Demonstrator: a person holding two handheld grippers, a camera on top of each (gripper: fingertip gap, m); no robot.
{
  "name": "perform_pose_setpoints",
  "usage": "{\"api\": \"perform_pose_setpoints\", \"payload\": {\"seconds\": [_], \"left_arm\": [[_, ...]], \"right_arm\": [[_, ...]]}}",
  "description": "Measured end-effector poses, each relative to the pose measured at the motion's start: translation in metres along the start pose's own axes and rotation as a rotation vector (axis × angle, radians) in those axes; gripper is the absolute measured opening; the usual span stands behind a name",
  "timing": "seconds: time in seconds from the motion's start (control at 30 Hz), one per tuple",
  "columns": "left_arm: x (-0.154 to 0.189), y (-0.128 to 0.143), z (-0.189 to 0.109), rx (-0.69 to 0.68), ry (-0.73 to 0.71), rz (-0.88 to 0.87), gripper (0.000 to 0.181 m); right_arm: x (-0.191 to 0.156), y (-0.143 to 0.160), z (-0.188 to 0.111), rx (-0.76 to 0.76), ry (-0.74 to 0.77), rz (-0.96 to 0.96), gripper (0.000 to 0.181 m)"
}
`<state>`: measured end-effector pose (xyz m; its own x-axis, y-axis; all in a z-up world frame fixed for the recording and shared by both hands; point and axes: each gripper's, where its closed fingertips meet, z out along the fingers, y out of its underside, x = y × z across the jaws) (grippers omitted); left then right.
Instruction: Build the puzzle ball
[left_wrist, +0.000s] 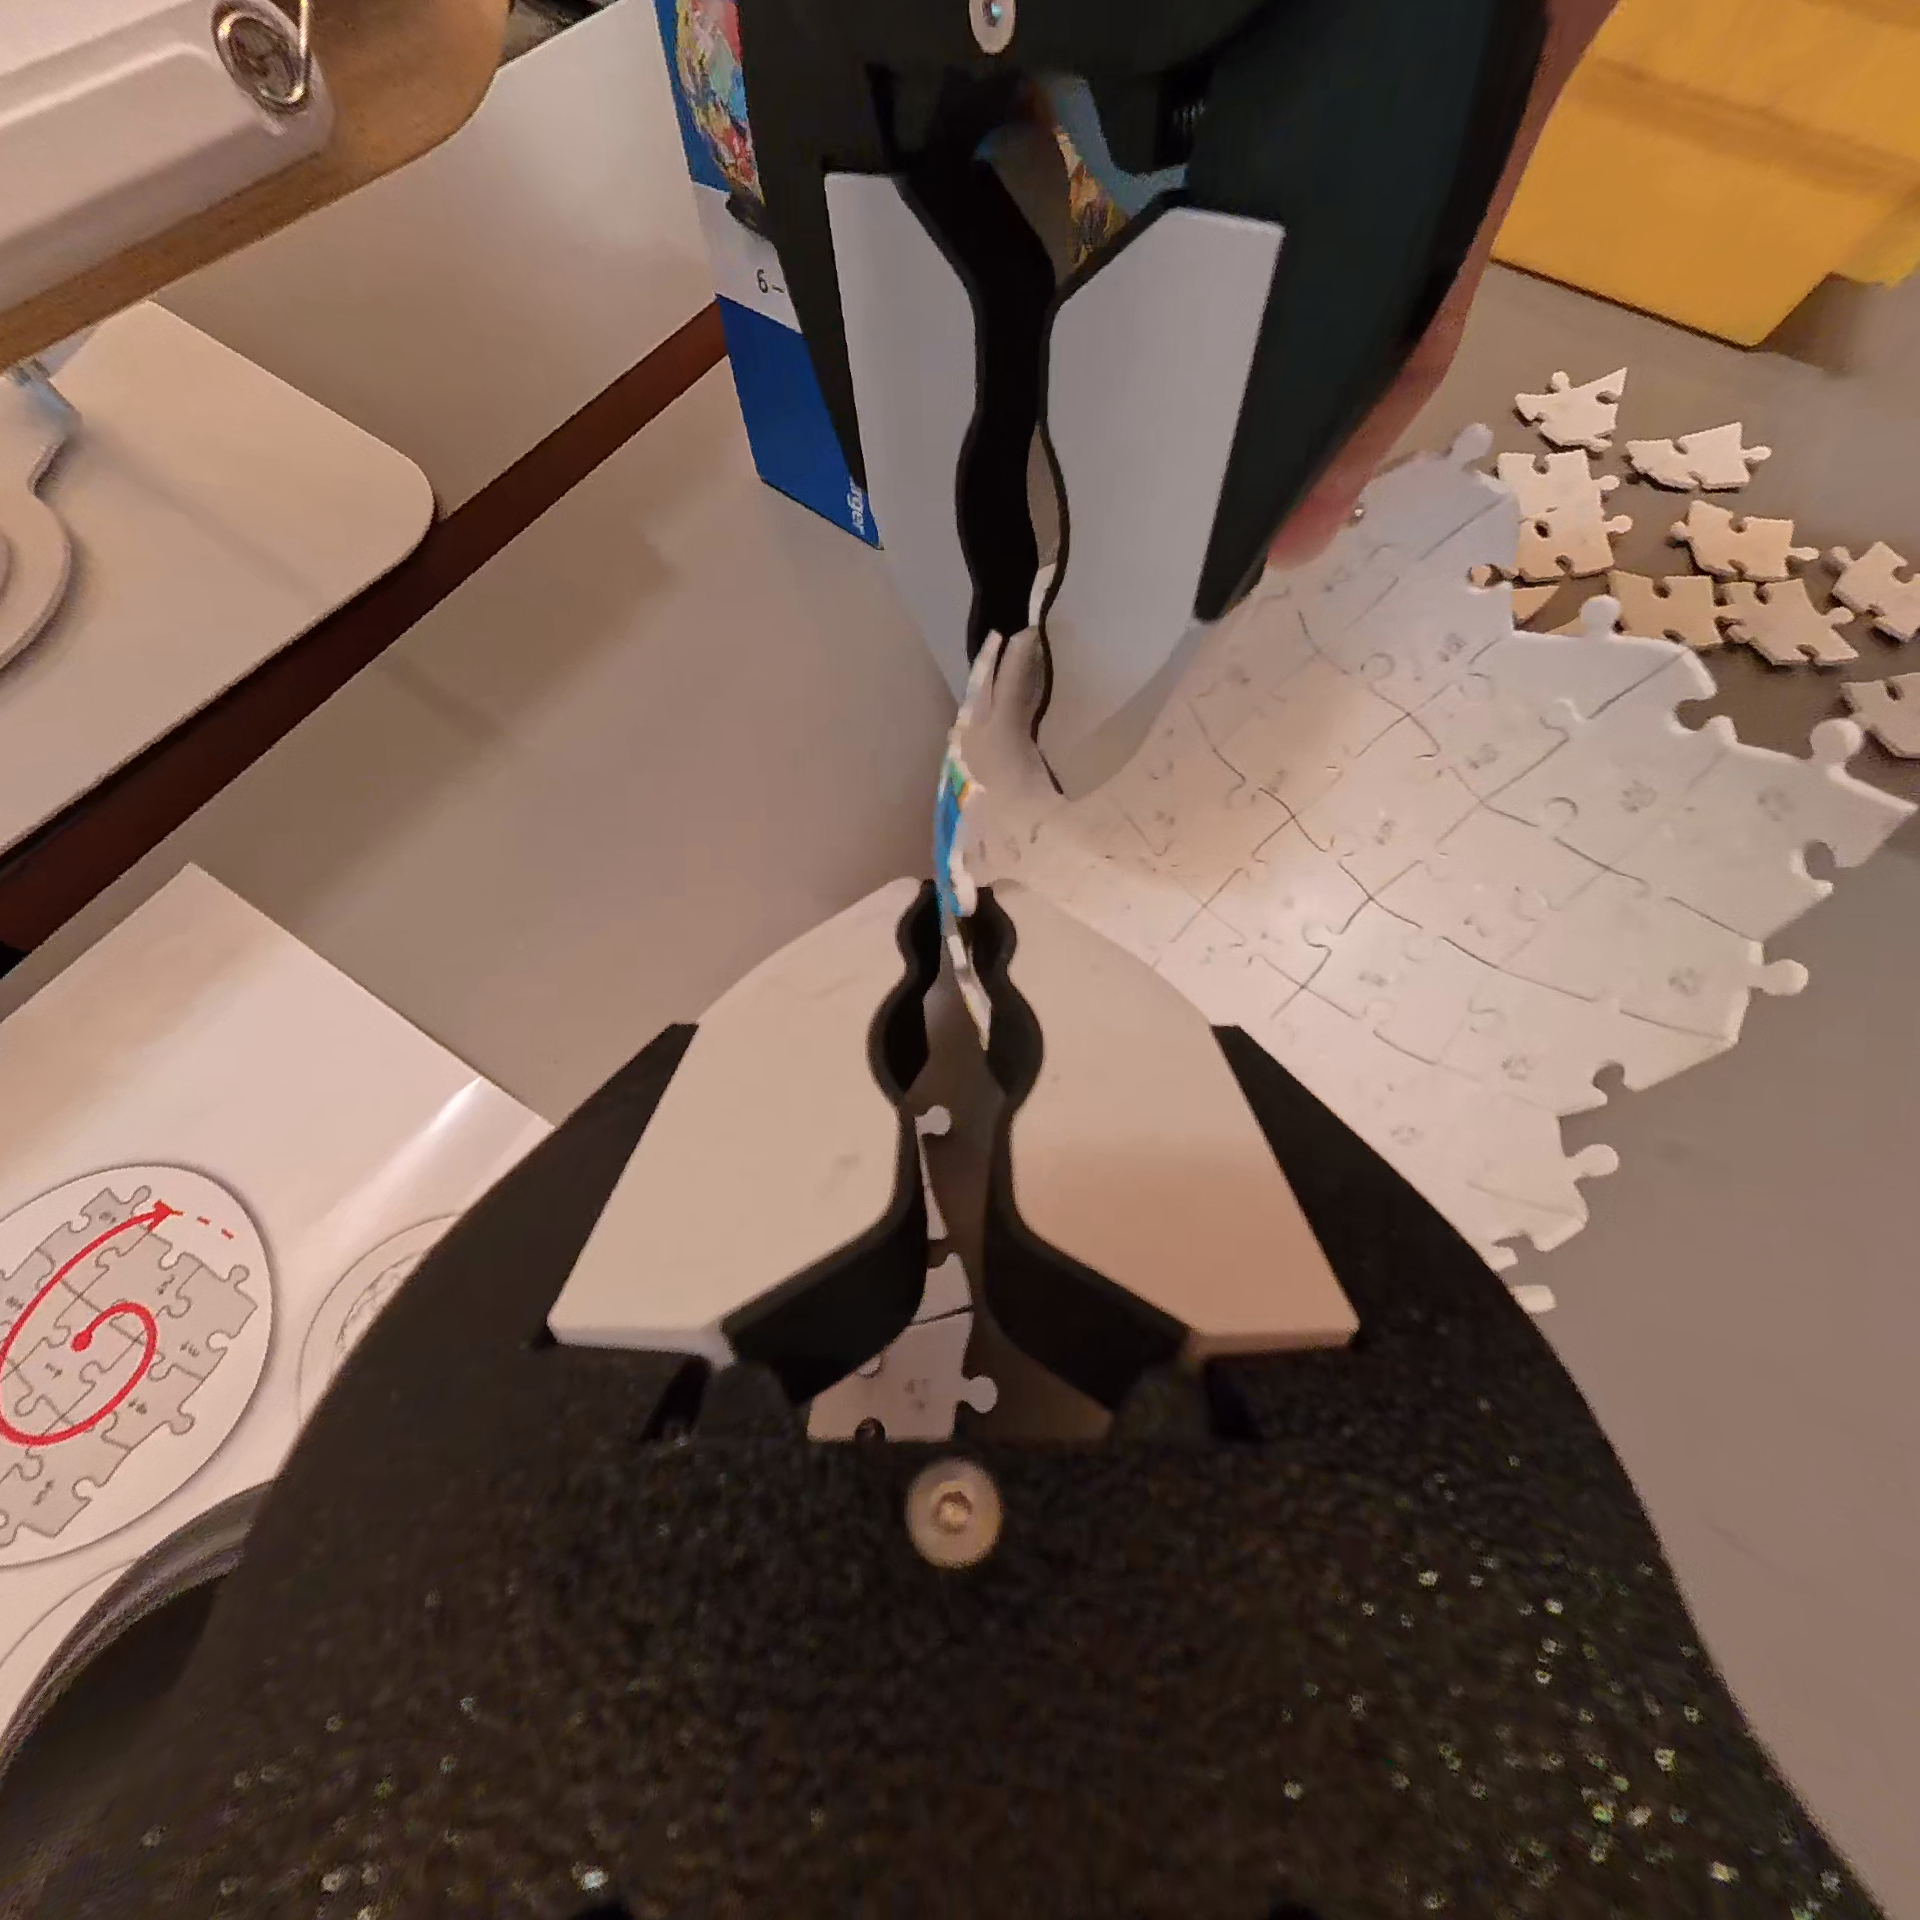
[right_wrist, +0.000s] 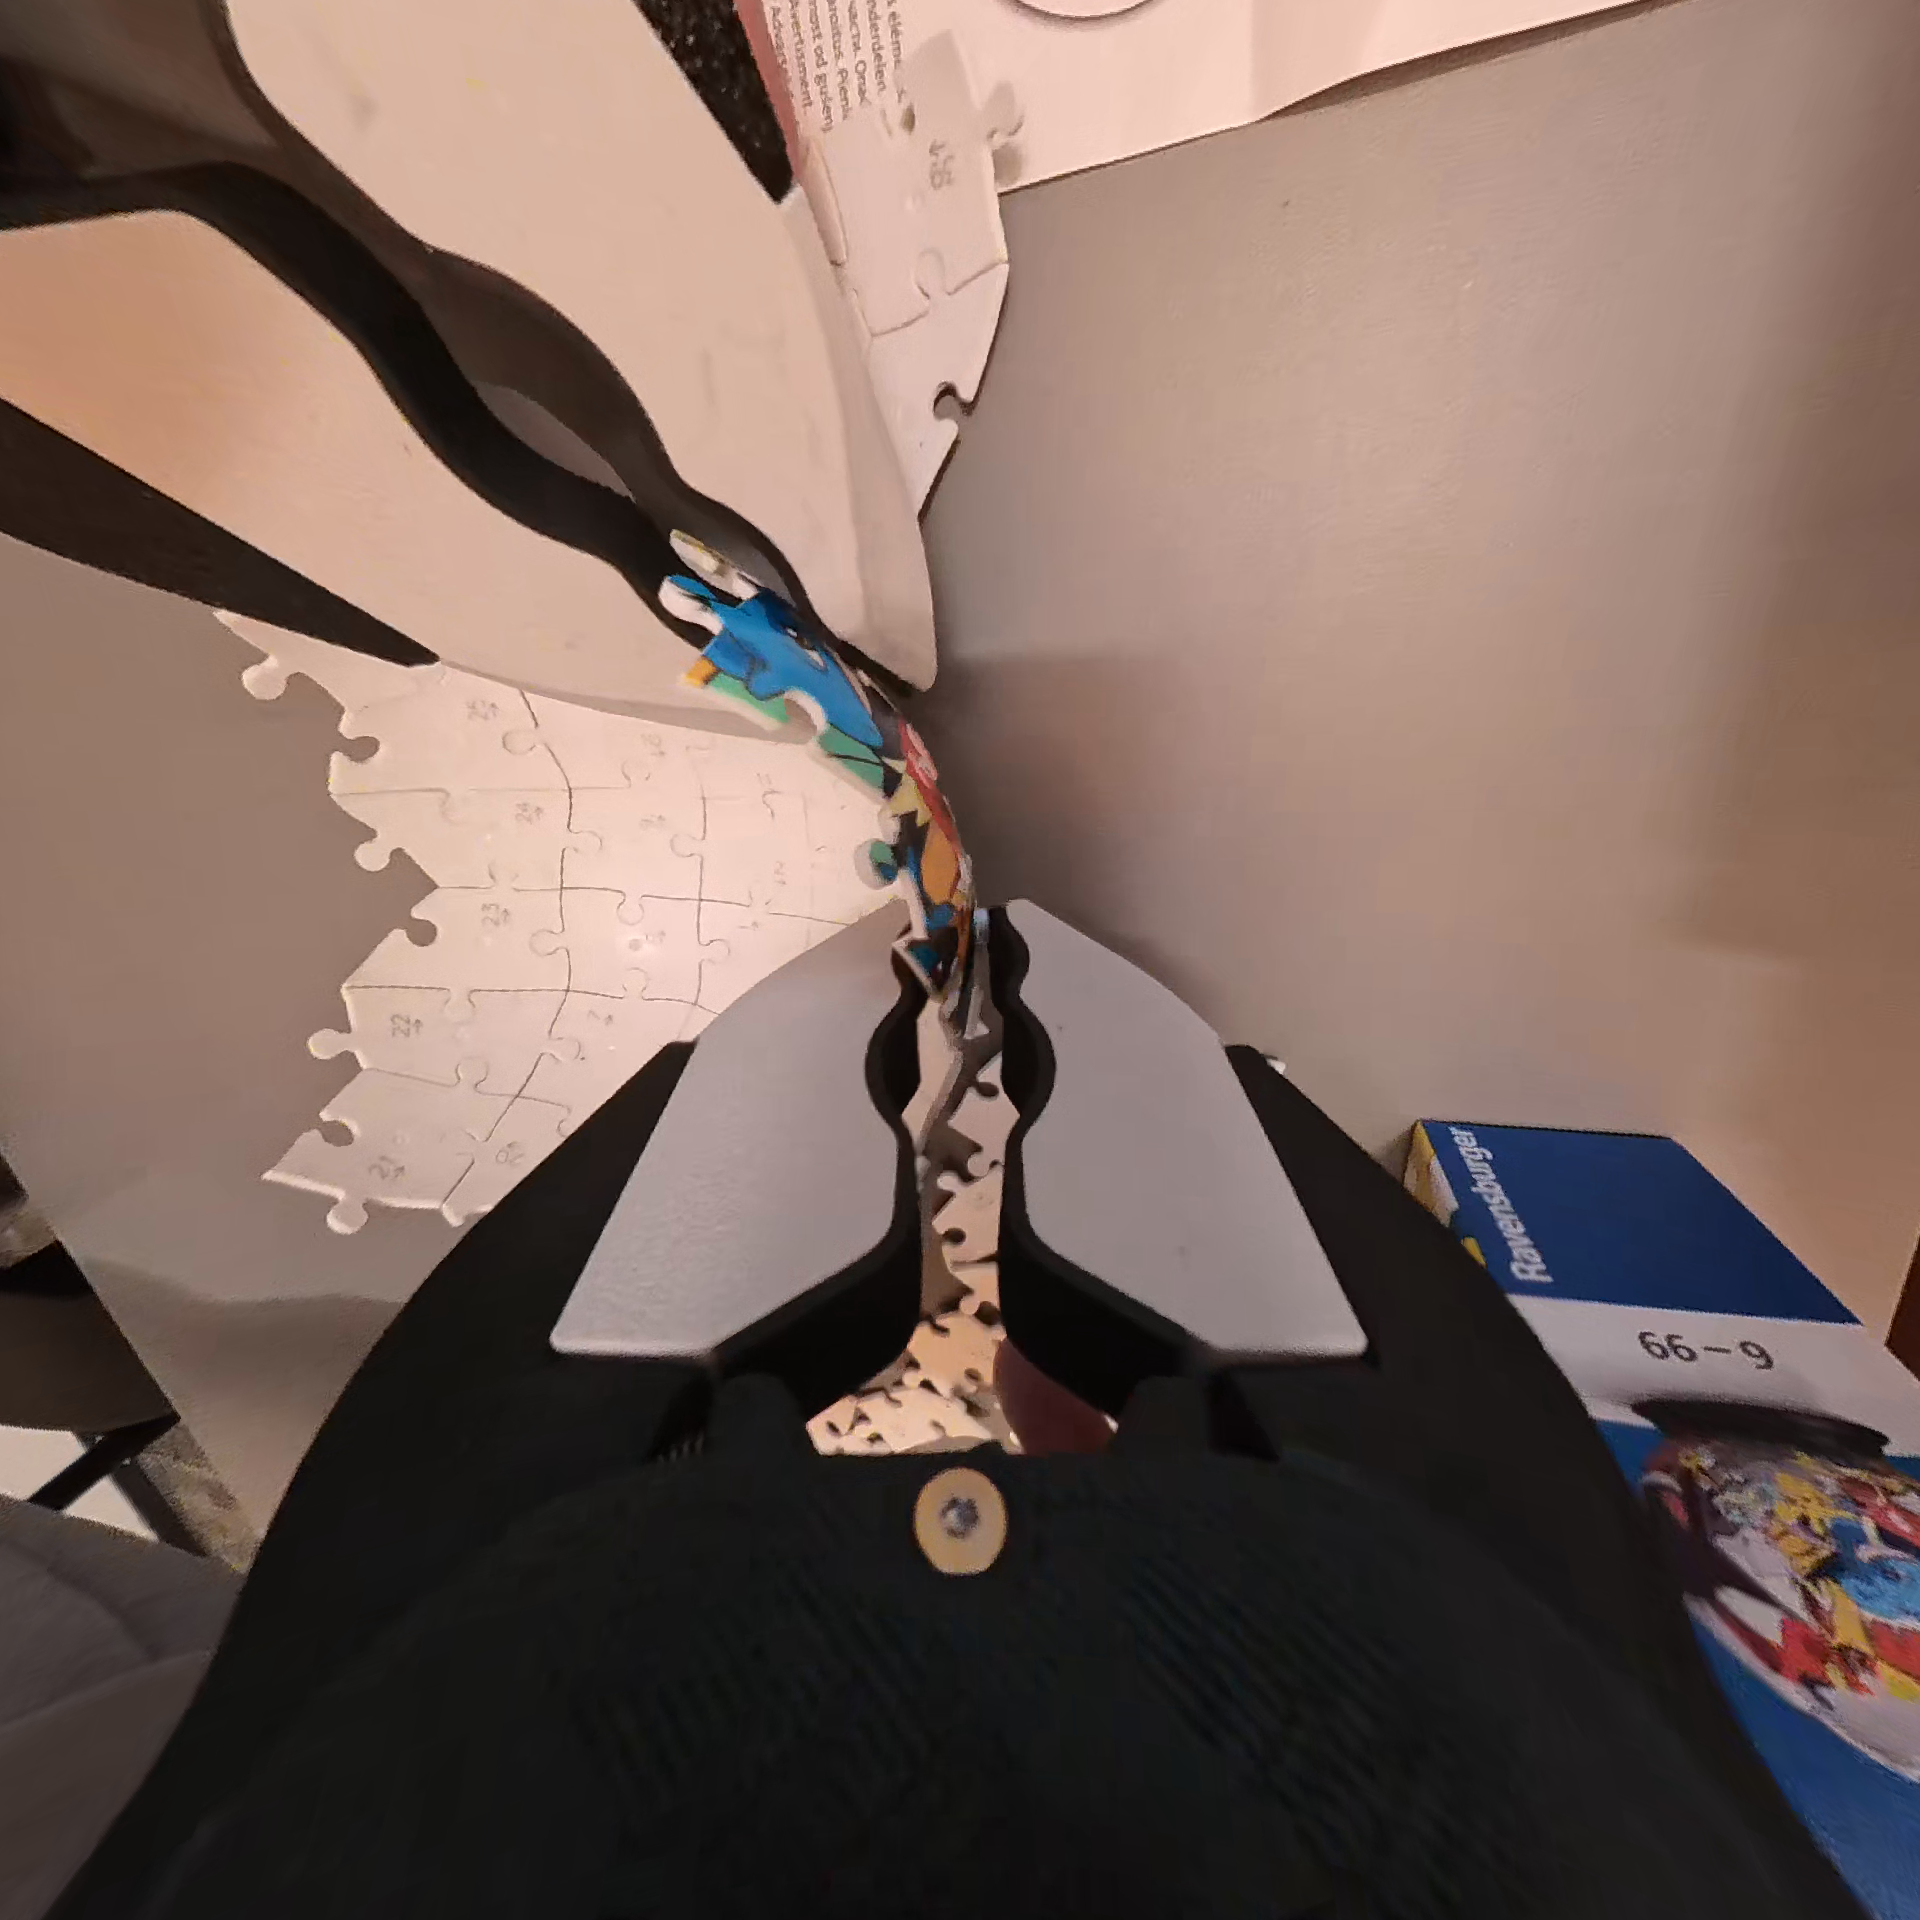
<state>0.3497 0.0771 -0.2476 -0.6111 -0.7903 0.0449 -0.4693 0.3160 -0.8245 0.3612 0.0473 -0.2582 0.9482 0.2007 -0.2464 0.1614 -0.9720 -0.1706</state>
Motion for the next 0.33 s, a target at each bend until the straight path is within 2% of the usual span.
{"api": "perform_pose_setpoints", "payload": {"seconds": [0.03,0.33], "left_arm": [[0.0003,-0.0004,-0.0002,0.002,-0.002,0.007,0.005],[0.0027,-0.0011,0.0016,0.018,0.013,0.001,0.005]], "right_arm": [[-0.0001,0.0002,-0.0018,0.002,0.000,0.002,0.011],[-0.0009,0.0087,-0.0067,0.003,-0.025,0.018,0.006]]}}
